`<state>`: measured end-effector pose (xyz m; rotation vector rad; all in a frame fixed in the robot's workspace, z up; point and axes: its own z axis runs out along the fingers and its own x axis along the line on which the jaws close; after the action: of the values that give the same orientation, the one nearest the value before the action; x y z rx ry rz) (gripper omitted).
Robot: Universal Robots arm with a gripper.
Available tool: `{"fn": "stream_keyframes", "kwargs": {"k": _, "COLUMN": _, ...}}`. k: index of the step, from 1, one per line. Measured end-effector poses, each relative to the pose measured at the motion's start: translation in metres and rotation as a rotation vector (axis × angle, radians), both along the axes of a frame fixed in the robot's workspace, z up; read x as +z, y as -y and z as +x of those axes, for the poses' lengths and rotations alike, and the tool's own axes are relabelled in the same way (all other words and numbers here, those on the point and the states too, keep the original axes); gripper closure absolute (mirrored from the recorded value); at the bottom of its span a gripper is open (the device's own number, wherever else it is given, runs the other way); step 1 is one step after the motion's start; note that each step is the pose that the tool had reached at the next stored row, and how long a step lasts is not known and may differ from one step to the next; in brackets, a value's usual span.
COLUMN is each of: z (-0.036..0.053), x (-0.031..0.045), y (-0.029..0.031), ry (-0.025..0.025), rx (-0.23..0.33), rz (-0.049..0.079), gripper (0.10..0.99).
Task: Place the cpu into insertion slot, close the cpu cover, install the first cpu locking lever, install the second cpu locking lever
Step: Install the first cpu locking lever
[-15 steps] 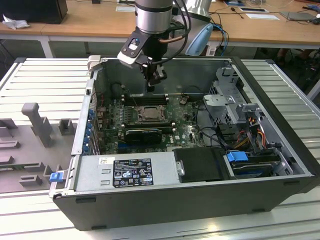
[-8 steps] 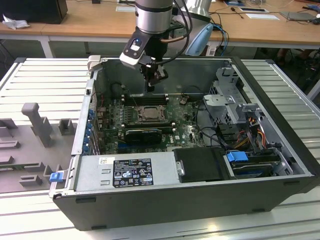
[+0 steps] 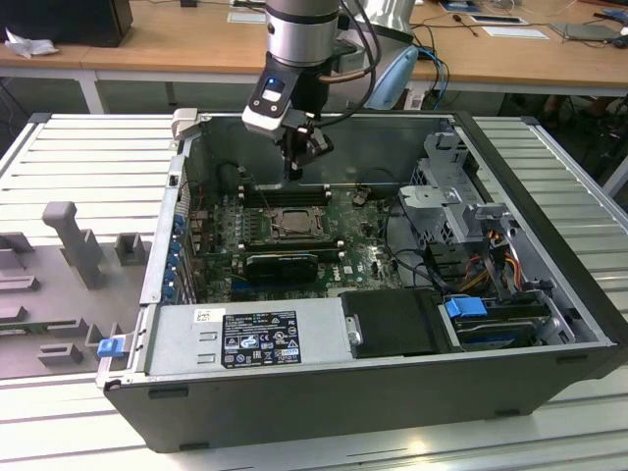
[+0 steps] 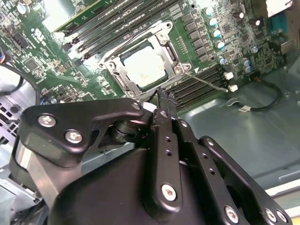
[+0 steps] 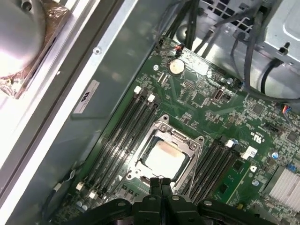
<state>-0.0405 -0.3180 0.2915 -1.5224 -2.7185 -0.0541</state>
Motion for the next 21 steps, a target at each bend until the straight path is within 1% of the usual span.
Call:
{"fn": "stream_keyframes", "kwargs": {"k": 11, "z": 0.0, "x": 0.0, "y": 0.0, "ry": 0.0, "rx": 0.129, "rz": 0.0, "gripper": 0.98}}
{"fn": "stream_keyframes", "kwargs": {"k": 12, "z": 0.0, "x": 0.0, "y": 0.0, "ry": 0.0, "rx": 0.162, "rz": 0.0, "gripper": 0.98}}
{"fn": "stream_keyframes", "kwargs": {"k": 14, "z": 0.0, "x": 0.0, "y": 0.0, "ry": -0.0001, "rx": 0.244, "rz": 0.0, "gripper": 0.98}}
{"fn": "stream_keyframes", "kwargs": {"k": 15, "z": 0.0, "x": -0.0001, "y": 0.0, "ry": 0.0, "rx": 0.272, "rz": 0.0, "gripper": 0.98}}
{"fn": "stream_keyframes", "kwargs": {"k": 18, "z": 0.0, "x": 0.0, "y": 0.0, "ry": 0.0002, "rx": 0.327, "rz": 0.0, "gripper": 0.98}}
{"fn": "stream_keyframes", "kwargs": {"k": 21, "z": 0.0, "x": -0.0001, "y": 0.0, "ry": 0.0004, "rx": 0.41, "rz": 0.0, "gripper": 0.98}}
